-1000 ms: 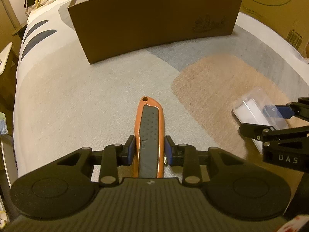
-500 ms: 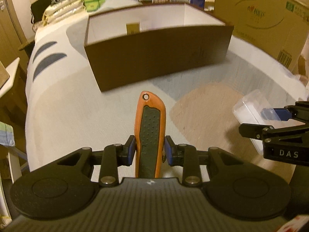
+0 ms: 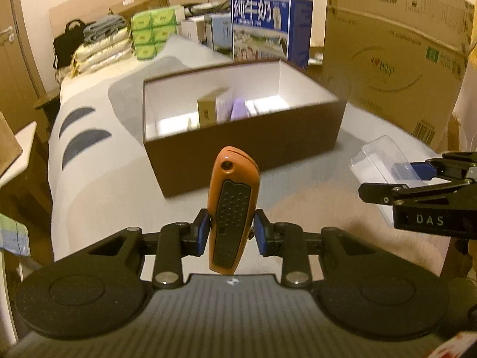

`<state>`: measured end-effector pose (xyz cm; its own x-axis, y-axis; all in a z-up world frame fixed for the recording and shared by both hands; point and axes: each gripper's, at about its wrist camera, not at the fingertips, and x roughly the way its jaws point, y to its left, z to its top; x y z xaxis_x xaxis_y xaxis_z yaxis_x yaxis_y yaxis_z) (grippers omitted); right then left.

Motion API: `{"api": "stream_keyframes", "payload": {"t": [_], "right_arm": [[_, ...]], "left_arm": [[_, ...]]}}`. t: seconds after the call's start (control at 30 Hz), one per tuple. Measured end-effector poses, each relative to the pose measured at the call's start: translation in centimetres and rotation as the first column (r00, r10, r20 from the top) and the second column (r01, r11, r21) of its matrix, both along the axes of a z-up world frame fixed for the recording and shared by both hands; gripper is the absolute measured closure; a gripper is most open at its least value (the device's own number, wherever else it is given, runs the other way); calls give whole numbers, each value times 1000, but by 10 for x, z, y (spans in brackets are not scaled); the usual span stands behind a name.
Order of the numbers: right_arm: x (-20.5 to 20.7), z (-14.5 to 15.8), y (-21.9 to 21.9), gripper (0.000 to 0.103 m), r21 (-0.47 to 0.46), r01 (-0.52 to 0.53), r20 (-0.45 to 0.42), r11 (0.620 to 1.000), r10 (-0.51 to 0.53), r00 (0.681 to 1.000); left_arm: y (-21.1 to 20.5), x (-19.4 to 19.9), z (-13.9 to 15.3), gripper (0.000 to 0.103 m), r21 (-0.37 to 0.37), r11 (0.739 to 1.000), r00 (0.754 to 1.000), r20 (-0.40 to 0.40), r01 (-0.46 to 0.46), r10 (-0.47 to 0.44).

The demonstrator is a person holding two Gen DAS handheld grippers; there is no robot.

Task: Organize rigid objects
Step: 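Lift the knife and clear case and carry both over the brown box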

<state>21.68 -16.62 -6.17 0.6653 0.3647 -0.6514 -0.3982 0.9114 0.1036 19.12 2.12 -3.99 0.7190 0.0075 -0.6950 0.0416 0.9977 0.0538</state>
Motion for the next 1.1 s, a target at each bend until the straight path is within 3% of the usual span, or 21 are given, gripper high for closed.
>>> {"api": "stream_keyframes", "payload": {"t": [0.3, 0.6, 0.87, 1.1], "right_arm": [[29, 38, 1, 50, 43, -7, 75, 999, 4, 997], [79, 66, 6, 50, 47, -17, 138, 999, 10, 990], [133, 71, 12, 50, 23, -5, 172, 1000, 1, 985], [172, 54, 18, 50, 9, 2, 146, 1000, -4, 989]], "left_arm": [[10, 30, 44, 76, -8, 1000, 996, 90, 6, -5], [11, 87, 78, 76, -17, 999, 989, 146, 30, -27], [9, 142, 83, 76, -30, 998, 989, 140, 50, -46], [6, 188, 71, 76, -44, 997, 993, 98, 67, -62]]}}
